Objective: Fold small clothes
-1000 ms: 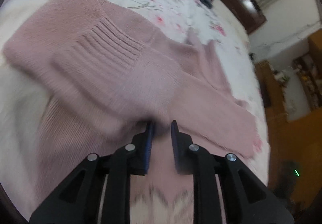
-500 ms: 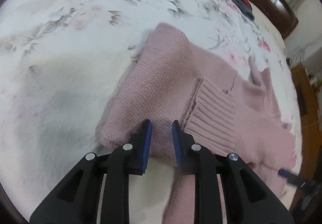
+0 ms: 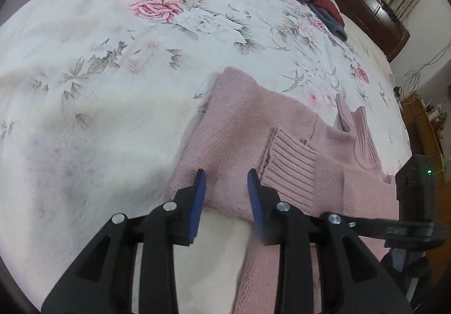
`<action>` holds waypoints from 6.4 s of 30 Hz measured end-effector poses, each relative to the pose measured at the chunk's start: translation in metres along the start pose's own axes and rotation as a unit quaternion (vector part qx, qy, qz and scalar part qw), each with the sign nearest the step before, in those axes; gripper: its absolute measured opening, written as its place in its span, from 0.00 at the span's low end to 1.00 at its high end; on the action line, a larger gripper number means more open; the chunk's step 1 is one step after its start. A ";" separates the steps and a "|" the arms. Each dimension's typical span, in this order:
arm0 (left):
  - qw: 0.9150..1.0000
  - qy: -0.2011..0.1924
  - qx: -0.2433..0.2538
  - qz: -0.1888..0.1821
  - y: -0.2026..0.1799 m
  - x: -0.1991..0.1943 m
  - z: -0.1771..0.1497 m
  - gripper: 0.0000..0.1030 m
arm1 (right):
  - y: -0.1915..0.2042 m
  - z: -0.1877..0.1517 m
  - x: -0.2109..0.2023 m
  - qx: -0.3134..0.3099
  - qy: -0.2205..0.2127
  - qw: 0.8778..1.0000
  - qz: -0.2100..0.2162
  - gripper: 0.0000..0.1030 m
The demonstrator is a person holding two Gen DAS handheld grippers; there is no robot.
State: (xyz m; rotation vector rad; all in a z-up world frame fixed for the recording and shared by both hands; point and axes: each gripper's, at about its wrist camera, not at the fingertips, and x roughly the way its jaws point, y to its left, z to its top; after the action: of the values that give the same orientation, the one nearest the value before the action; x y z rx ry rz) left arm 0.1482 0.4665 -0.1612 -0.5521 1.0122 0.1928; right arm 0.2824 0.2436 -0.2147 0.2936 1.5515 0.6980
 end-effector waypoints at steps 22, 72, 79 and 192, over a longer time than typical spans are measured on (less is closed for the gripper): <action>0.994 0.046 0.093 0.032 -0.088 0.068 -0.015 0.30 | -0.119 -0.036 -0.110 0.013 -0.086 0.993 -0.079 0.19; 0.994 0.065 0.091 0.019 -0.082 0.080 -0.010 0.32 | -0.132 -0.068 -0.212 0.038 -0.171 0.974 -0.146 0.08; 0.993 0.063 0.098 0.027 -0.085 0.080 -0.011 0.32 | -0.194 -0.089 -0.210 0.103 -0.153 0.972 -0.148 0.08; 0.964 0.129 0.114 -0.203 -0.171 0.136 0.030 0.14 | -0.179 0.038 -0.144 0.040 -0.113 0.993 -0.004 0.24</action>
State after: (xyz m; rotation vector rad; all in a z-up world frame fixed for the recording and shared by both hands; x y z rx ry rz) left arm 0.3110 0.3236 -0.2044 -0.5711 1.1308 -0.3648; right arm 0.3763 0.0309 -0.2022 0.4124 1.3646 0.5754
